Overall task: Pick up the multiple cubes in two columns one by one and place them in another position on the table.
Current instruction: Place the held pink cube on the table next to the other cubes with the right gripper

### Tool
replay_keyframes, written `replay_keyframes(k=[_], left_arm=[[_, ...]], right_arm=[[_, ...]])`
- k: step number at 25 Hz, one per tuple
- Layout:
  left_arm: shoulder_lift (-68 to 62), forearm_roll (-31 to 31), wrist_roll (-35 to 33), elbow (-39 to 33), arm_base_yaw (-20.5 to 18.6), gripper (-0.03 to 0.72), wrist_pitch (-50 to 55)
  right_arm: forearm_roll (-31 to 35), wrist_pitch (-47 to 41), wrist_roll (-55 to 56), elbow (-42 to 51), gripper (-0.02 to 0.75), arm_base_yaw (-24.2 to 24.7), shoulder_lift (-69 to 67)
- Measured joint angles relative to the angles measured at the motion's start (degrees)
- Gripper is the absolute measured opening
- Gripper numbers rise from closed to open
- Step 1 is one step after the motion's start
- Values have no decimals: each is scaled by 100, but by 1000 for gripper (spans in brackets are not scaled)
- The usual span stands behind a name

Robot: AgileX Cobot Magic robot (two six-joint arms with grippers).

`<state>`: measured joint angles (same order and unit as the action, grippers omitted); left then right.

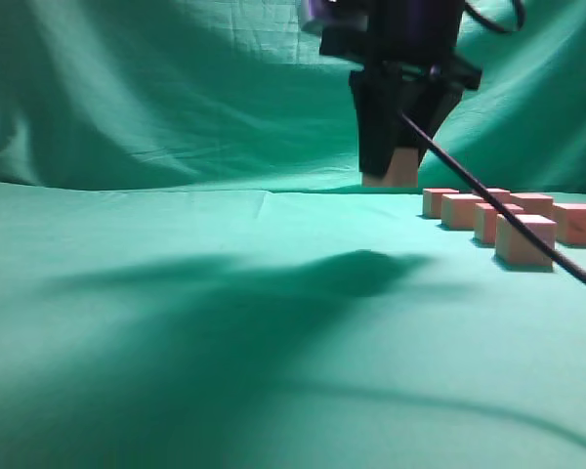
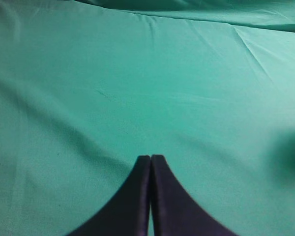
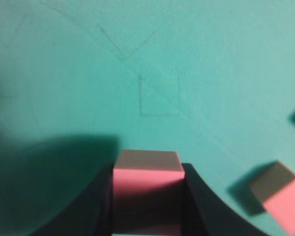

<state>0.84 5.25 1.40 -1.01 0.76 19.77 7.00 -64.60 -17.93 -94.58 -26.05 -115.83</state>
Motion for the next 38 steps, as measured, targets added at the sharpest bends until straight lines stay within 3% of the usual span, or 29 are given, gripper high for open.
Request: replay_keyframes(k=[8, 33, 36, 38], left_arm=[[0, 0, 0, 0, 0, 0, 0], [0, 0, 0, 0, 0, 0, 0], [0, 0, 0, 0, 0, 0, 0], [0, 0, 0, 0, 0, 0, 0]], right_arm=[[0, 22, -90, -551, 265, 0, -680], [296, 533, -90, -627, 265, 0, -1093], [354, 415, -90, -627, 377, 0, -1146], [328, 373, -90, -627, 368, 0, -1146]])
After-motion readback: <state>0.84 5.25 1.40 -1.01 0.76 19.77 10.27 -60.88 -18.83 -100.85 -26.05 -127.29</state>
